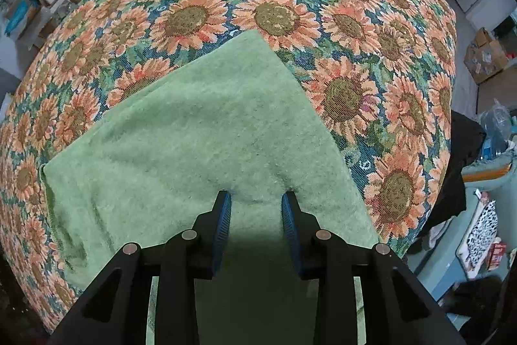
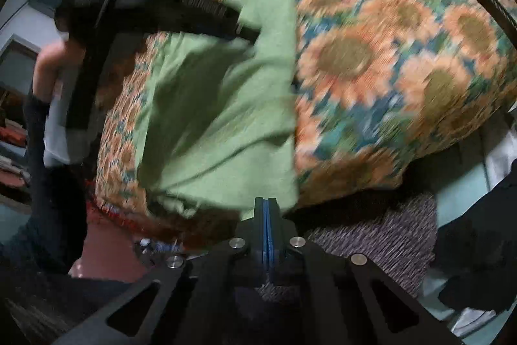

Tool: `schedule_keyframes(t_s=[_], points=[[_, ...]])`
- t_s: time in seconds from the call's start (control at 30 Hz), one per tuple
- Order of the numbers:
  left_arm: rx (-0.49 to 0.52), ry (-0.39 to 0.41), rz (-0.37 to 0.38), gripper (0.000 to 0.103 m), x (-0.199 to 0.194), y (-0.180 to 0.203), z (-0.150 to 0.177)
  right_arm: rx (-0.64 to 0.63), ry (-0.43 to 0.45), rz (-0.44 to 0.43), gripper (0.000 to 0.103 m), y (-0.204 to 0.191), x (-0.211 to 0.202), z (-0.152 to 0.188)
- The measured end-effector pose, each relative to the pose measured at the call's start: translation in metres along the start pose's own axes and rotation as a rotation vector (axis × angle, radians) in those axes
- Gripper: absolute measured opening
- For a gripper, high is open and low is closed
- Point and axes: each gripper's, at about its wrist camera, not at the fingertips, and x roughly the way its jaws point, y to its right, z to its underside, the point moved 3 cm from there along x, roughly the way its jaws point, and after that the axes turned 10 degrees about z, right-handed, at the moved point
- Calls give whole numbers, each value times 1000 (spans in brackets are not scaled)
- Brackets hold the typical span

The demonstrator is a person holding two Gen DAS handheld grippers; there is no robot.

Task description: Fold clothes

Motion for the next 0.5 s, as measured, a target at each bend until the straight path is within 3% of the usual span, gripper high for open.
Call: schedule_keyframes(t_s=[0.07,0.23,0.5], points=[[3,-5,3,34,2,0,-4,9,58,-1,9,4,-9,-14],[11,-37,-3,35,10,0,-19,-185,96,186,27,-17,-12,-23],[7,-85,0,34,11,2,-34,-298,57,251,28,-40,9,-30]])
